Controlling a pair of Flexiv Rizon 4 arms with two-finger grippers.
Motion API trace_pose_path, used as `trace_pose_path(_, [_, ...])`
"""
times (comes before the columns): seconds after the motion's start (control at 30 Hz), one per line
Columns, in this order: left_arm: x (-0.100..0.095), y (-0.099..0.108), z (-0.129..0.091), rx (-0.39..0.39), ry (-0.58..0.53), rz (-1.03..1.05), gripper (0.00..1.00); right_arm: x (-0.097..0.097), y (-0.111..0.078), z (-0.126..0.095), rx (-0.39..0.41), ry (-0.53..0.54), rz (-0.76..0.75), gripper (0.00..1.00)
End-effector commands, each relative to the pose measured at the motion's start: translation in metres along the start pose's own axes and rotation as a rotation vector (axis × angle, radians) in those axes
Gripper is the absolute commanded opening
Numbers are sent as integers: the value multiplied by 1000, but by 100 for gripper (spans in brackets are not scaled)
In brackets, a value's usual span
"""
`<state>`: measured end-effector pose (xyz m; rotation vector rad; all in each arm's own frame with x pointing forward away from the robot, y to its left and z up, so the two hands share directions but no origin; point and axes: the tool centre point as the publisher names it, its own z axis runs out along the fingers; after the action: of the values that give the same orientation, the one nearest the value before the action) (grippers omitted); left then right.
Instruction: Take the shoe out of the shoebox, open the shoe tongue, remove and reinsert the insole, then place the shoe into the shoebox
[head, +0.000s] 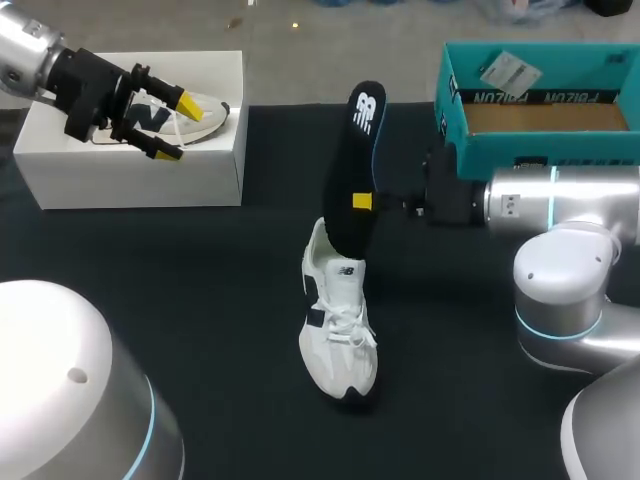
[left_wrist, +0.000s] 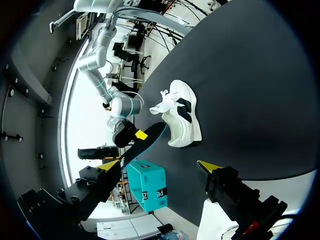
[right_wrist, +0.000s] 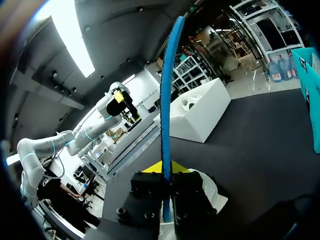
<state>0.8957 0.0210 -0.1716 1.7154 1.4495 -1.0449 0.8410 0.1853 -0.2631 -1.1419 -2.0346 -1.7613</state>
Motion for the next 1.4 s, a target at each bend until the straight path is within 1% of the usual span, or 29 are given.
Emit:
trace_pose_path(0.03, [0,0,-1,1,3,1,100,-8,9,11,-32,49,10,0])
trace_pose_path(0.1, [0,0,-1,1,3,1,100,-11,11,16,-44,62,14,0])
trace_pose_path(0.23, [0,0,-1,1,3,1,100,-20,8,26,-31,70,10,0])
trace_pose_path(0.47, [0,0,-1,1,3,1,100,-33,-5,40,15,91,-37,0])
trace_pose_path(0.77, [0,0,-1,1,3,1,100,-39,-18,38,30,110,-76,0])
trace_pose_path(1.1, [0,0,-1,1,3,1,100,-44,-42,31,91,151,-85,0])
trace_pose_path(1.33, [0,0,-1,1,3,1,100,-43,-57,31,116,154,-58,0])
trace_pose_path(1.4, [0,0,-1,1,3,1,100,-40,-62,33,124,156,-51,0])
